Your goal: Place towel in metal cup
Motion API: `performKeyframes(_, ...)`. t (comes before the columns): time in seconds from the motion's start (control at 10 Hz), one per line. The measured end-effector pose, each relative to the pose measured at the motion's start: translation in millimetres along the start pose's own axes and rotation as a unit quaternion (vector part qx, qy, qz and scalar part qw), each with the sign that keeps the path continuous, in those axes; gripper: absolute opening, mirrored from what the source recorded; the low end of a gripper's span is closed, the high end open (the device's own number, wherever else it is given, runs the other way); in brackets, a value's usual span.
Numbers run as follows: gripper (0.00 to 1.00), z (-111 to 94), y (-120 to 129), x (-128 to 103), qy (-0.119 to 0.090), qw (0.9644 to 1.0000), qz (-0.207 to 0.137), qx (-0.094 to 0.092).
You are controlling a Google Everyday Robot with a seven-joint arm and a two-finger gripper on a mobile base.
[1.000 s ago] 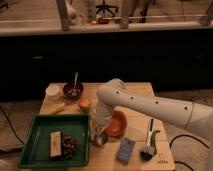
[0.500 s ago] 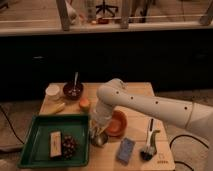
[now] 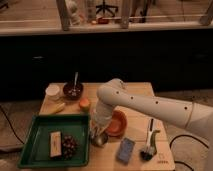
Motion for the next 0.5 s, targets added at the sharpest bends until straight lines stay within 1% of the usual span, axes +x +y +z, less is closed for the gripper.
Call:
performKeyframes(0.1, 0.23, 0, 1, -1, 0.001, 1.0000, 0.000, -0.001)
performKeyframes(0.2, 0.15, -3, 4, -3, 0.006, 1.0000, -0.001, 0.000)
performKeyframes(0.3, 0.04, -6, 10, -6, 0.013, 0.9999, 0.000, 0.003)
performKeyframes(0.4, 0.00, -8, 12, -8, 0.017, 0.9998, 0.000, 0.004)
performKeyframes(0.5, 0.00, -10, 12, -10, 0.021, 0.9998, -0.002, 0.006)
